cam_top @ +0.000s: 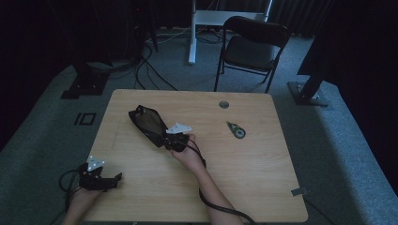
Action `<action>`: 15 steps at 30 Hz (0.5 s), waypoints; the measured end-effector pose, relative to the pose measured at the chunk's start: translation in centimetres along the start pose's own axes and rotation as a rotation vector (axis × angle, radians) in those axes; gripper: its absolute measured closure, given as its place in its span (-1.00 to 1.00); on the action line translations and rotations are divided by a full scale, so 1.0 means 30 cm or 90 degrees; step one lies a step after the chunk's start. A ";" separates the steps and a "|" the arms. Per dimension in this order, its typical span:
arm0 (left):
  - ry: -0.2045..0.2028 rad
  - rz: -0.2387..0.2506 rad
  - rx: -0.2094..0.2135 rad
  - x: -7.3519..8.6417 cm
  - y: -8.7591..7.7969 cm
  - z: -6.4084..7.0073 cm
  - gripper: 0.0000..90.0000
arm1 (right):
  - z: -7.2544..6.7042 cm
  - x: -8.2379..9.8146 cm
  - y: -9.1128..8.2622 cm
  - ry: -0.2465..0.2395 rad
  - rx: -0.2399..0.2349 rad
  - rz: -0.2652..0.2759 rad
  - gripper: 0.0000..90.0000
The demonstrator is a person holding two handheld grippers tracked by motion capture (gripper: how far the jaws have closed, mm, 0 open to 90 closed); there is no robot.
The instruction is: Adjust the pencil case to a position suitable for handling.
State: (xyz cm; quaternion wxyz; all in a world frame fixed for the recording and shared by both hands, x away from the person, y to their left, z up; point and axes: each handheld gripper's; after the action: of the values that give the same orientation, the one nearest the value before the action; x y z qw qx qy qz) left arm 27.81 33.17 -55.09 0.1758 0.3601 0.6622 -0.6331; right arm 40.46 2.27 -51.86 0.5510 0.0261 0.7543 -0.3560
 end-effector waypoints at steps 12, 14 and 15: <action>0.000 0.000 0.000 0.000 0.000 0.000 -1.00 | 0.016 0.024 -0.049 -0.005 0.000 -0.010 0.62; 0.000 0.000 0.000 0.000 0.000 0.000 -1.00 | 0.018 0.028 -0.060 -0.001 0.000 -0.007 0.62; 0.000 0.000 0.000 0.000 0.000 0.000 -1.00 | 0.019 0.030 -0.065 -0.001 0.001 -0.009 0.62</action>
State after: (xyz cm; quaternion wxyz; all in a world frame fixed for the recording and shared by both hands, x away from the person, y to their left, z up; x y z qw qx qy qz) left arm 27.81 33.17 -55.09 0.1758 0.3600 0.6623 -0.6331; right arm 39.72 0.17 -51.70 0.5494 0.0212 0.7535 -0.3606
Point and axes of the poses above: each handheld gripper's, and its own axes: y roughly forward along the jaws, x roughly out of its underside, z roughly to its right, and after that the axes turned 10 degrees about -x, right-handed
